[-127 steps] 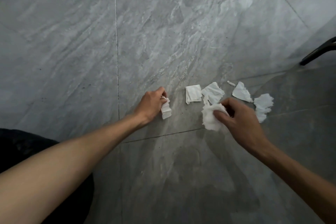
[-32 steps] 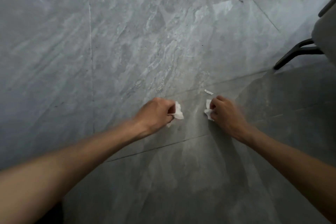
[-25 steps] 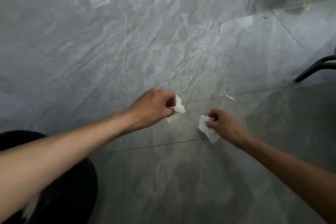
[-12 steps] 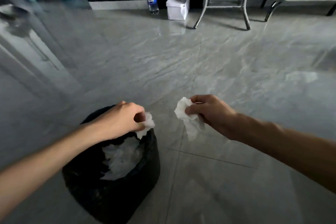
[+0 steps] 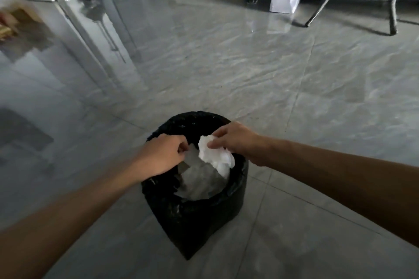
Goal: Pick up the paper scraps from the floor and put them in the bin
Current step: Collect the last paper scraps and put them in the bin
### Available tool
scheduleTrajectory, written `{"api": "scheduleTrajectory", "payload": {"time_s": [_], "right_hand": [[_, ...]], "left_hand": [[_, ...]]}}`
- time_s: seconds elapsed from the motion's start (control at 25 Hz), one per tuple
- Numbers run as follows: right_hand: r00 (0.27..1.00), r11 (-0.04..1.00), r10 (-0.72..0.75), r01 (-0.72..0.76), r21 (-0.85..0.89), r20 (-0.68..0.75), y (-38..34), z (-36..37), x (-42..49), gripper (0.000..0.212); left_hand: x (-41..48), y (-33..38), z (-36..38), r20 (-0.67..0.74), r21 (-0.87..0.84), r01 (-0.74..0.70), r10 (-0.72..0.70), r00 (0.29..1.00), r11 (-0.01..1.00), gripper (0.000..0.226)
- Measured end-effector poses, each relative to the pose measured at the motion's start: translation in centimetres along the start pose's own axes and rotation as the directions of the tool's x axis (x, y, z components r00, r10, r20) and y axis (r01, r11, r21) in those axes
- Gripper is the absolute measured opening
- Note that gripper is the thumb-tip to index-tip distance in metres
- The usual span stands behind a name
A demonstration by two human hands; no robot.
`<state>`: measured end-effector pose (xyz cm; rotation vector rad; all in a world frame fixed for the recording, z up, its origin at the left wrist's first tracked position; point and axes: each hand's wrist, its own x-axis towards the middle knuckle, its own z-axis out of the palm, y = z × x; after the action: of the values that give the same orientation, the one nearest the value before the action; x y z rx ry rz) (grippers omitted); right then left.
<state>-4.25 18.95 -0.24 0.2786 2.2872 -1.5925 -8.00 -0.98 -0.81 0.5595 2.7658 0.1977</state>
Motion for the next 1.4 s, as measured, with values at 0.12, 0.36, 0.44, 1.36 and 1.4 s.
{"api": "scheduleTrajectory", "payload": {"time_s": [0.12, 0.36, 0.44, 1.36, 1.4], "right_hand": [[1.000, 1.000, -0.015, 0.015, 0.022, 0.000, 0.3, -0.9, 0.1, 0.029], [0.978, 0.988, 0.042, -0.011, 0.152, -0.202, 4.0, -10.3, -3.5, 0.014], [0.958, 0.988, 0.110, -0.076, 0.136, -0.263, 7.1, -13.6, -5.9, 0.017], [0.488, 0.759, 0.269, -0.638, -0.128, -0.830, 42.4, -29.0, -14.1, 0.015], [0.496, 0.749, 0.263, -0.645, -0.148, -0.828, 42.4, -28.9, -13.9, 0.015]], "left_hand": [[0.6, 2.3, -1.2, -0.125, -0.035, -0.055, 0.050, 0.991, 0.998, 0.020], [4.2, 12.2, -1.9, -0.076, -0.066, -0.251, 0.246, 0.966, 0.966, 0.017], [5.3, 16.2, -1.2, -0.027, -0.069, -0.327, 0.326, 0.945, 0.943, 0.017], [11.9, 38.1, 16.2, 0.492, -0.061, -0.615, 0.560, 0.667, 0.786, 0.021], [11.9, 38.1, 16.3, 0.500, -0.066, -0.610, 0.555, 0.665, 0.790, 0.022]]}}
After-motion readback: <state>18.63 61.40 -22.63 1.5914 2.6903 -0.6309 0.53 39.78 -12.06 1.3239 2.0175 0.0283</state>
